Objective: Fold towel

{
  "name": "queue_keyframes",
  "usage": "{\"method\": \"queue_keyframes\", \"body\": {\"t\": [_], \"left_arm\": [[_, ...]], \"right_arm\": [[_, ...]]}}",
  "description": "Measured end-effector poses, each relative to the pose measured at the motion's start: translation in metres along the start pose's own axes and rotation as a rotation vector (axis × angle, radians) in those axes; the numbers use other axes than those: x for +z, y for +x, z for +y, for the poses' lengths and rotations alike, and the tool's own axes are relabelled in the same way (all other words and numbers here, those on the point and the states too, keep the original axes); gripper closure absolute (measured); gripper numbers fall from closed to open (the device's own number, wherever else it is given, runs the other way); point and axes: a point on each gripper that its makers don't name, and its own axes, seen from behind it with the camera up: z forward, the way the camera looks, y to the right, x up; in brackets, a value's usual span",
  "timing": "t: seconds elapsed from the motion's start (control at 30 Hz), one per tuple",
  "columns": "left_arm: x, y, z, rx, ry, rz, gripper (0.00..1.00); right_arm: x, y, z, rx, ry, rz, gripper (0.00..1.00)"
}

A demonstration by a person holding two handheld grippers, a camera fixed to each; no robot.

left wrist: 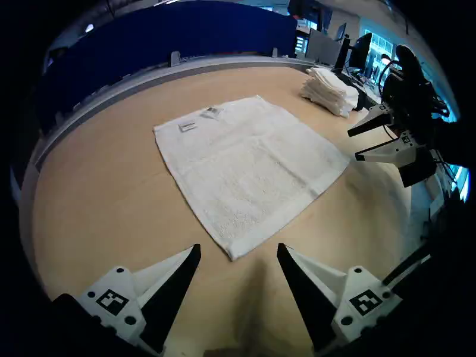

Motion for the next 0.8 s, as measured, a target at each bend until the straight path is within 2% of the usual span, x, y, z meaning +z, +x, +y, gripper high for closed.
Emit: {"method": "queue_keyframes", "body": {"t": [0.23, 0.37, 0.53, 0.67, 0.8], "left_arm": [[0.011, -0.007, -0.001, 0.004, 0.001, -0.041, 0.08], [0.013, -0.007, -0.002, 0.021, 0.015, -0.051, 0.16], [0.012, -0.008, -0.004, 0.014, 0.022, -0.058, 0.2], [0.012, -0.009, -0.005, 0.017, 0.03, -0.064, 0.24], [0.013, -0.011, -0.006, 0.039, 0.046, -0.071, 0.32]], "right_arm": [[0.011, -0.021, -0.004, 0.003, 0.018, -0.06, 0.18], [0.014, -0.028, -0.008, -0.003, 0.025, -0.085, 0.29], [0.017, -0.032, -0.009, -0.008, 0.025, -0.095, 0.37], [0.02, -0.031, -0.011, -0.005, 0.025, -0.091, 0.52], [0.021, -0.03, -0.011, 0.004, 0.024, -0.091, 0.6]]}}
